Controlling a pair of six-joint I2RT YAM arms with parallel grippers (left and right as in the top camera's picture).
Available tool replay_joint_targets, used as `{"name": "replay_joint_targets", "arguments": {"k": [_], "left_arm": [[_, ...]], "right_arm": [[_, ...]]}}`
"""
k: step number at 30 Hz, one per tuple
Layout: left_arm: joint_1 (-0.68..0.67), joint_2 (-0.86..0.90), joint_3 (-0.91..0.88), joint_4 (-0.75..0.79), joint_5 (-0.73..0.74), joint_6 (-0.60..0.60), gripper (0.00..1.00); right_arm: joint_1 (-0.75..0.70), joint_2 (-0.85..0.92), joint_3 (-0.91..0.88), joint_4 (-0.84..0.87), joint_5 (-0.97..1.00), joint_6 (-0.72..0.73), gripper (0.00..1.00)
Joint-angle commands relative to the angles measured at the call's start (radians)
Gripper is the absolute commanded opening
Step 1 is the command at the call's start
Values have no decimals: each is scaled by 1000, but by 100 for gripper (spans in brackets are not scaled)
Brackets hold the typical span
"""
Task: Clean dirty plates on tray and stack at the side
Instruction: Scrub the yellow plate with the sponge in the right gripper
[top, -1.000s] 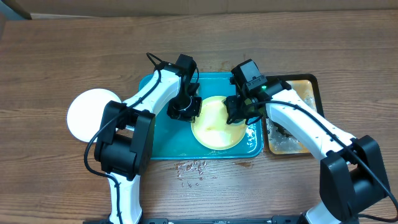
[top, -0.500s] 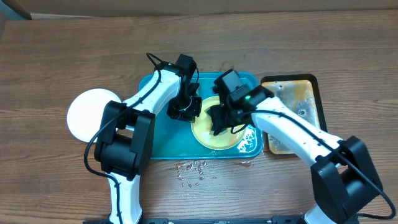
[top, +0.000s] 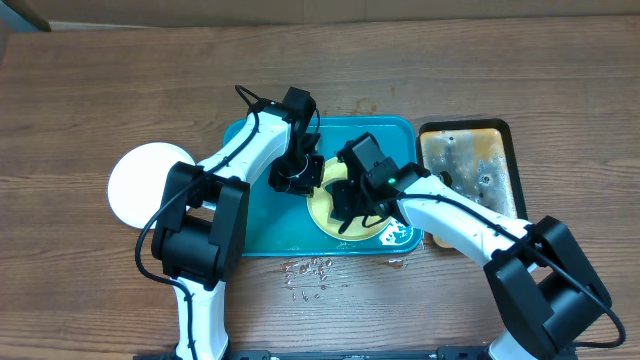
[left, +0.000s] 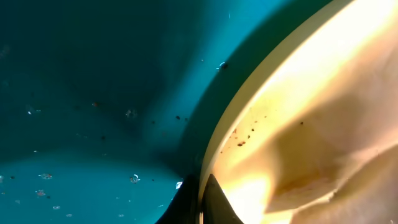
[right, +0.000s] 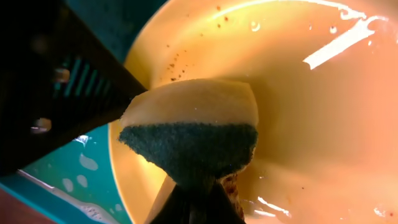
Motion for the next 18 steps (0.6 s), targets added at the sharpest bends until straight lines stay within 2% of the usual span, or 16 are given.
{"name": "replay_joint_targets", "arguments": {"k": [1, 8, 18], "left_arm": [[6, 13, -8, 0, -46, -14, 4], [6, 13, -8, 0, -26, -14, 4], [6, 13, -8, -16, -21, -13, 4]], "right_arm": [[0, 3, -36, 31, 9, 12, 4], [0, 3, -74, 33, 50, 12, 4], [-37, -7, -30, -95, 289, 43, 4]]}}
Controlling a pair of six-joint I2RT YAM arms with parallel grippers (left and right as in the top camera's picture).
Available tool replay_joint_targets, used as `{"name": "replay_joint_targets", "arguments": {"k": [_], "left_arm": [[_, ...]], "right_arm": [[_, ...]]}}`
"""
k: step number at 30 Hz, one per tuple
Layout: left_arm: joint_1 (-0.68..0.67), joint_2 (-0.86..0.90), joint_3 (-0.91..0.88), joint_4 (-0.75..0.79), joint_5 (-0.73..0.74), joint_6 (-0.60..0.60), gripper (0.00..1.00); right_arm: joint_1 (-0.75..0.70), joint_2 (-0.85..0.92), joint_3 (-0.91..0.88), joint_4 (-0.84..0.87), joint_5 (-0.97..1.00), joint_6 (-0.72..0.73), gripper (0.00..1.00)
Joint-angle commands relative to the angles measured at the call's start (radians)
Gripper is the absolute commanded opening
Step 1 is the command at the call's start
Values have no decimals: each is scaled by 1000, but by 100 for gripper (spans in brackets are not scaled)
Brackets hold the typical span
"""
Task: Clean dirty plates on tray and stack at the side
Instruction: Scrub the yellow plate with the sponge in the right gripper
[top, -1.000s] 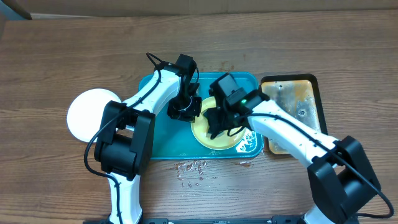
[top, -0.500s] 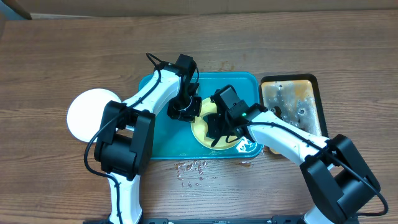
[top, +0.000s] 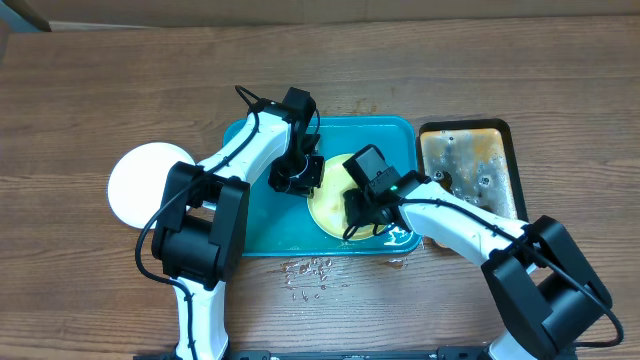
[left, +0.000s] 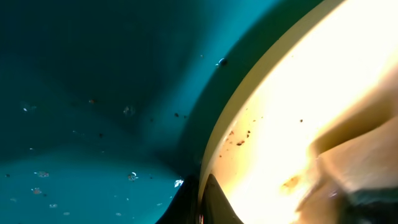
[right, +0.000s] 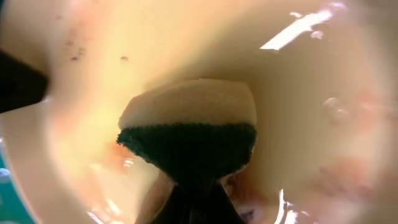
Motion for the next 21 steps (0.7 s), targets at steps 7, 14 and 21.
{"name": "replay_joint_targets", "arguments": {"k": [7, 14, 21], "left_arm": [[6, 12, -8, -9, -30, -10, 4], [8, -14, -5, -10, -85, -9, 4], [8, -128, -5, -18, -195, -12, 4]], "right_arm": [[-102, -85, 58, -98, 137, 4, 4], [-154, -288, 62, -128, 129, -47, 4], [-336, -377, 61, -235, 111, -134, 4]]}}
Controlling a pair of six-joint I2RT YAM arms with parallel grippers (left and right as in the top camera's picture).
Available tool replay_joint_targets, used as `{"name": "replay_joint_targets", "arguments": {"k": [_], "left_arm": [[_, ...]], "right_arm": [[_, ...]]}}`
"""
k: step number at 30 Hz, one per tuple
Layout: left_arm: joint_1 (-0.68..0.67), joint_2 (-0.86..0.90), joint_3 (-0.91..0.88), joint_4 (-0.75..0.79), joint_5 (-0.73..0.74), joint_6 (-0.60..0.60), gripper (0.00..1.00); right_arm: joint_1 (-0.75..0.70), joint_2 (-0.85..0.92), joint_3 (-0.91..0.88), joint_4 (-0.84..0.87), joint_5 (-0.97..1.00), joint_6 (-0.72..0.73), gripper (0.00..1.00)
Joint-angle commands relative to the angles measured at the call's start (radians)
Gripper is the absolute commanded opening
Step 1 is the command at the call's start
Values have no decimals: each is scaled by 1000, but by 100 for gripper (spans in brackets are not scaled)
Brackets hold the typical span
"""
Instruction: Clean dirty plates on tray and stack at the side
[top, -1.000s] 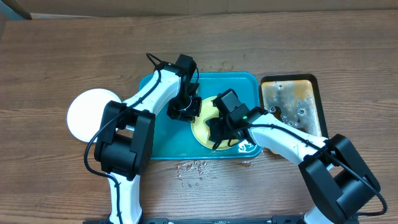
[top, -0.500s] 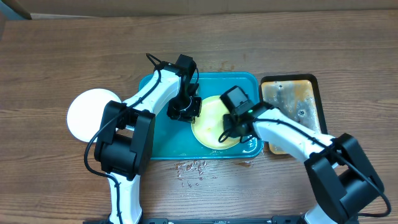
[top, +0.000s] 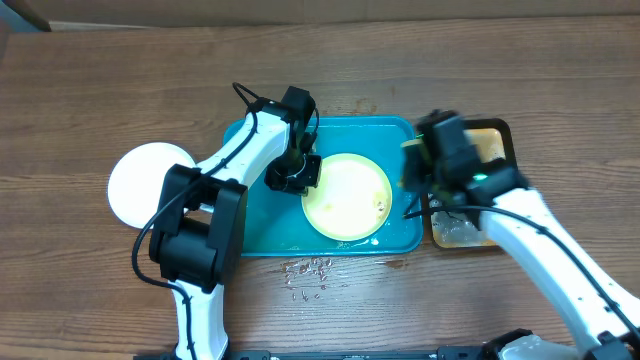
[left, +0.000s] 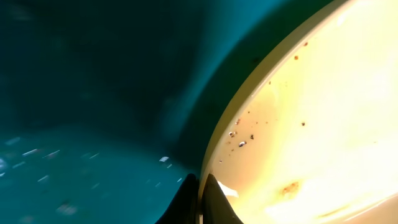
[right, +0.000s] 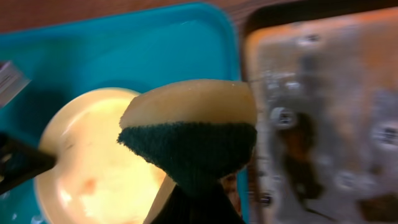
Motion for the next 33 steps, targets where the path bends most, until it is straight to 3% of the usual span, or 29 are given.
{"name": "replay_joint_targets", "arguments": {"k": [1, 4, 9, 17, 23, 27, 33], "left_arm": [[7, -122, -4, -7, -144, -23, 4], [7, -193, -4, -8, -214, -43, 4], [4, -299, -4, -17, -332, -54, 4], [-42, -397, -4, -24, -631, -63, 4], [-205, -414, -4, -23, -1054, -89, 4], [-294, -414, -4, -17, -1203, -97, 4], [-402, -414, -4, -17, -1286, -111, 4]], "right_arm": [[-105, 2, 18, -42, -9, -108, 4], [-182, 29, 18, -73, -49, -191, 4], [-281, 116, 10, -84, -50, -201, 4], [-306, 307, -17, -50, -51, -201, 4], [-306, 438, -23, -21, -61, -201, 4], [-306, 454, -29, -2, -87, -200, 4], [-306, 454, -29, 0, -87, -200, 4]]}}
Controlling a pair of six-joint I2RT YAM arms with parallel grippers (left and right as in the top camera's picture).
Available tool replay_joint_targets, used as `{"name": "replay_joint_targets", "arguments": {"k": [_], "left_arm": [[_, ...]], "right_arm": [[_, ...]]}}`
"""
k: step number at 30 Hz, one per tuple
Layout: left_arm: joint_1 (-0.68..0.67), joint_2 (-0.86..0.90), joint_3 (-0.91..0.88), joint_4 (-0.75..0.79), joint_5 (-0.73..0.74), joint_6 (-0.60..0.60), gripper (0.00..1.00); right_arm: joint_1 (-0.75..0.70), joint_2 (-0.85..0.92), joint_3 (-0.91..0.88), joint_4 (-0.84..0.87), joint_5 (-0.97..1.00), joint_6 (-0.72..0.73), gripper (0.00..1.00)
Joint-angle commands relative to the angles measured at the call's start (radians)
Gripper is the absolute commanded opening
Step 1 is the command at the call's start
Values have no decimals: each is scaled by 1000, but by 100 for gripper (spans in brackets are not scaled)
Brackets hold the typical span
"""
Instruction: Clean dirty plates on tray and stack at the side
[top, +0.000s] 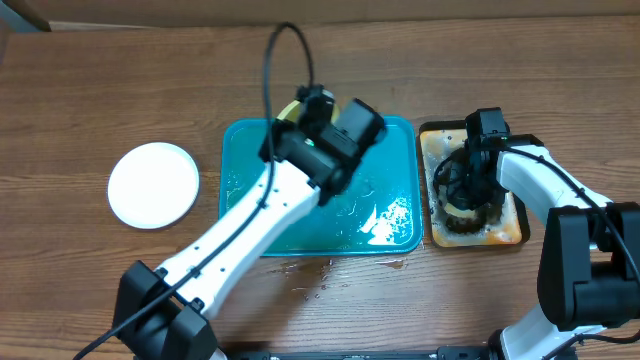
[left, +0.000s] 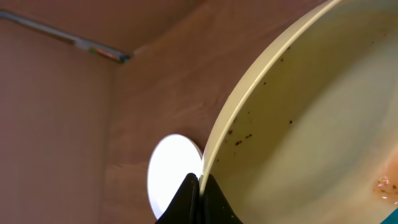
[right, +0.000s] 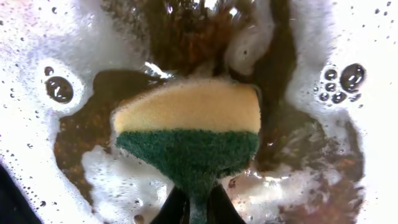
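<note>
My left gripper is shut on the rim of the pale yellow plate, which still carries dark specks. It holds the plate tilted in the air over the back of the teal tray. From overhead only a sliver of the plate's edge shows past the left gripper. A clean white plate lies on the table left of the tray. My right gripper is shut on the yellow-and-green sponge, which sits low in foamy brown water.
The black pan of soapy brown water stands right of the tray, and the right arm reaches into it. The tray floor is wet and shiny. Water drops dot the wood in front of the tray.
The left gripper held the yellow plate flat on the tray; now the plate is off the tray, raised and tilted. The right gripper and sponge went from above the pan's left edge down into its water.
With the left gripper pinching its rim, the yellow plate lay on the tray while the sponge pressed on its left part, then its middle. The sponge was later beside the pan and the plate lay bare. Now the plate is in the air and the sponge in the pan.
</note>
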Motion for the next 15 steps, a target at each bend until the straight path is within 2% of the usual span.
{"name": "replay_joint_targets", "arguments": {"k": [1, 6, 15], "left_arm": [[-67, -27, -2, 4, -138, -43, 4], [-116, -27, -3, 4, -195, -43, 4], [-116, -27, -3, -3, -240, -43, 4]], "right_arm": [[-3, 60, -24, 20, -33, -7, 4], [-3, 60, -24, 18, -33, -7, 4], [-3, 60, -24, 18, -33, -7, 4]]}}
